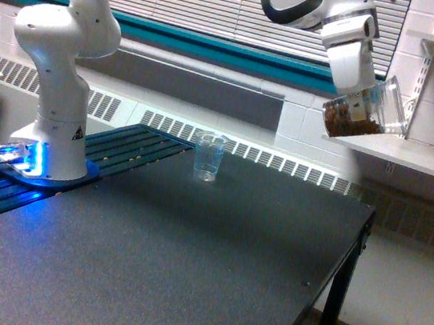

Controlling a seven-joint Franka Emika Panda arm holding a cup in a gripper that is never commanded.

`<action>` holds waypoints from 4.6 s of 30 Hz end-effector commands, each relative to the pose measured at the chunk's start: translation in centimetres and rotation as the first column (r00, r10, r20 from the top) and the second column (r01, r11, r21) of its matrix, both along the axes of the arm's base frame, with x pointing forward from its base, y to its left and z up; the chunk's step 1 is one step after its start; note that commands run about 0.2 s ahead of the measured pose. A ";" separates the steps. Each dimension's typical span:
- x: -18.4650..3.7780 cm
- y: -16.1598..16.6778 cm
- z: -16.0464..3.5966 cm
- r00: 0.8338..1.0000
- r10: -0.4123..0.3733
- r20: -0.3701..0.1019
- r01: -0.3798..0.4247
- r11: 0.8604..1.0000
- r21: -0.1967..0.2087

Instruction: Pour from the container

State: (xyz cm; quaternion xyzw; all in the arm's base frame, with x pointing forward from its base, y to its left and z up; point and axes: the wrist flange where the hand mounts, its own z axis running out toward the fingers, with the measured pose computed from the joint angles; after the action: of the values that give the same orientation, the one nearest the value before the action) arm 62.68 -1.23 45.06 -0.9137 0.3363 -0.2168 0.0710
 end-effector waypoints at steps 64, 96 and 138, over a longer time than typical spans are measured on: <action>-24.1 24.3 -8.4 0.907 0.410 -0.093 -0.420 0.872 -0.252; -34.0 31.2 -8.5 0.943 0.315 -0.104 -0.332 0.886 -0.323; -40.1 29.8 -9.7 0.980 -0.110 -0.163 0.067 0.965 -0.253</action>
State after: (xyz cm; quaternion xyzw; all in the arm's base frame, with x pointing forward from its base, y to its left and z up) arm 23.21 28.38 35.26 -0.9271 0.3156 -0.1821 -0.0881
